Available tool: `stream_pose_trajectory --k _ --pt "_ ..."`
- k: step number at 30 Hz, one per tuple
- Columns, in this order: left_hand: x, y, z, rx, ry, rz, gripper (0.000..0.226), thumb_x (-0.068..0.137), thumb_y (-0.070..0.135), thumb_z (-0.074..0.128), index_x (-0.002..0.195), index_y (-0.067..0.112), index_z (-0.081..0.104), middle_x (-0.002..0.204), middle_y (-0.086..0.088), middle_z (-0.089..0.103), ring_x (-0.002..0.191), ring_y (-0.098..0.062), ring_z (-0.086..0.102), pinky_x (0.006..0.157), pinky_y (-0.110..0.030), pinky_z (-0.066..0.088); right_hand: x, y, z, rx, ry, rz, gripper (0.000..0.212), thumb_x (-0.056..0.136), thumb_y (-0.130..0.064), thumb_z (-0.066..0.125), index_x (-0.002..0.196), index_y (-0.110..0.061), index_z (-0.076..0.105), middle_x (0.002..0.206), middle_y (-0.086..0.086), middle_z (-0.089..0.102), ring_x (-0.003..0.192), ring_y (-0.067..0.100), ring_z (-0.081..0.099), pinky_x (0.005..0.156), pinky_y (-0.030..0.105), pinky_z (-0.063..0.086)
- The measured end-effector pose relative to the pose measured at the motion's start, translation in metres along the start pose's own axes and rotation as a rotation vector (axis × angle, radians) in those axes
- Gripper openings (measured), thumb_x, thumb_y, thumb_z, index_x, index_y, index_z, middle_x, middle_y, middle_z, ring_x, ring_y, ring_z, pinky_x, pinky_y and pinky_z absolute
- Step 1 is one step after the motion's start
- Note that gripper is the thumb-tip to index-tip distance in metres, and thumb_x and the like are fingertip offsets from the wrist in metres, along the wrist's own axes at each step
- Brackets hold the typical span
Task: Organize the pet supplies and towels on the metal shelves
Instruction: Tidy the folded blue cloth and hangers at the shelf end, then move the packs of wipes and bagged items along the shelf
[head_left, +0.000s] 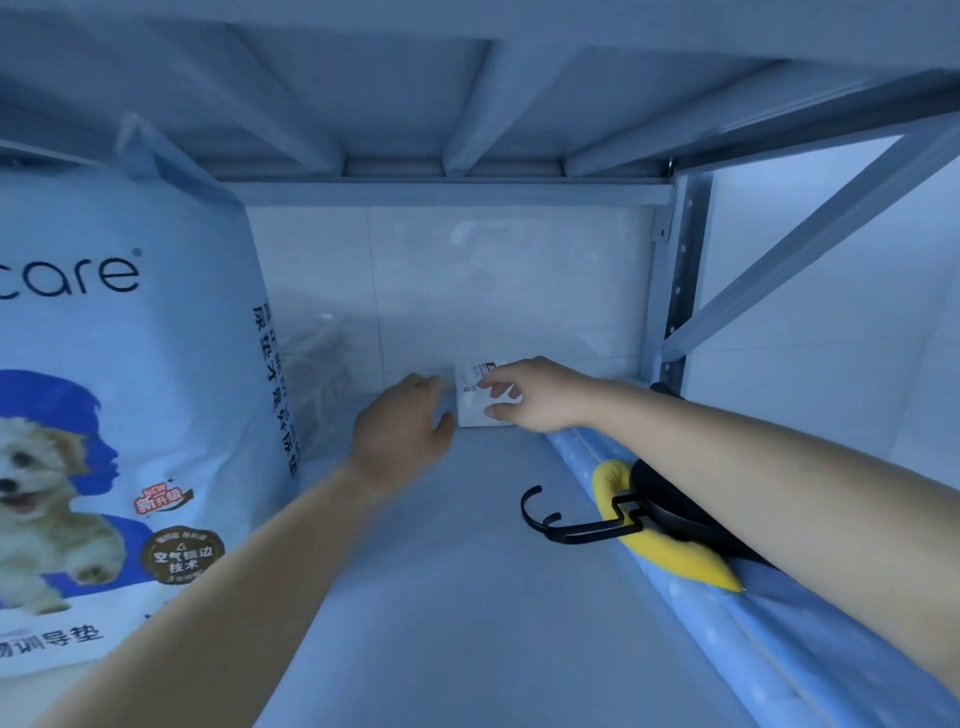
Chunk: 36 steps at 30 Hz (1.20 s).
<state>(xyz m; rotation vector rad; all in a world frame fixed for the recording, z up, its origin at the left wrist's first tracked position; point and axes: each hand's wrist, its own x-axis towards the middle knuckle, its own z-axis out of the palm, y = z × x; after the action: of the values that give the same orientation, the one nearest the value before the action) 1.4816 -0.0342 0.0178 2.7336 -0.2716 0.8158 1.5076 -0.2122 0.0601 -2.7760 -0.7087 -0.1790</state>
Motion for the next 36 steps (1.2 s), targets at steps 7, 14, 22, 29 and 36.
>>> stream_pose_trajectory --k 7,14,22,29,36 --pt "-0.052 -0.002 -0.050 0.073 0.025 0.108 0.044 0.093 0.039 0.044 0.134 0.025 0.043 0.130 0.005 0.049 0.114 -0.018 0.051 0.080 -0.031 0.050 -0.046 -0.046 0.000 0.026 0.143 -0.028 0.043 0.090 -0.038 0.057 0.129 -0.019 0.052 0.122 -0.004 0.059 0.112 0.015 0.053 0.086 0.022 0.037" --pt "-0.123 -0.025 -0.114 0.085 0.058 0.058 0.042 0.092 0.039 0.045 0.133 0.029 0.045 0.128 0.009 0.051 0.105 -0.019 0.057 0.067 -0.027 0.039 -0.083 -0.134 0.015 0.085 0.240 -0.141 0.034 0.089 -0.032 0.060 0.118 -0.016 0.059 0.117 -0.002 0.062 0.109 0.015 0.056 0.088 0.023 0.041" --pt "-0.232 -0.088 -0.196 0.124 0.074 -0.103 0.035 0.090 0.039 0.047 0.126 0.036 0.048 0.121 0.017 0.054 0.099 -0.014 0.057 0.062 -0.024 0.035 -0.123 -0.253 0.056 0.154 0.211 -0.316 0.026 0.088 -0.030 0.060 0.108 -0.014 0.063 0.105 0.000 0.067 0.098 0.018 0.059 0.083 0.029 0.043" --pt "-0.322 -0.161 -0.258 0.187 0.124 -0.262 0.036 0.089 0.038 0.051 0.125 0.028 0.053 0.123 0.013 0.053 0.107 -0.013 0.051 0.066 -0.027 0.041 -0.131 -0.379 0.092 0.219 0.127 -0.497 0.034 0.090 -0.041 0.055 0.121 -0.027 0.056 0.122 -0.011 0.059 0.112 0.010 0.052 0.092 0.030 0.044" --pt "-0.405 -0.225 -0.315 0.292 0.157 -0.462 0.035 0.088 0.038 0.053 0.122 0.030 0.054 0.126 0.015 0.052 0.107 -0.012 0.052 0.070 -0.026 0.044 -0.129 -0.483 0.129 0.267 0.049 -0.681 0.032 0.090 -0.042 0.054 0.119 -0.027 0.056 0.120 -0.011 0.060 0.111 0.010 0.052 0.092 0.030 0.043"
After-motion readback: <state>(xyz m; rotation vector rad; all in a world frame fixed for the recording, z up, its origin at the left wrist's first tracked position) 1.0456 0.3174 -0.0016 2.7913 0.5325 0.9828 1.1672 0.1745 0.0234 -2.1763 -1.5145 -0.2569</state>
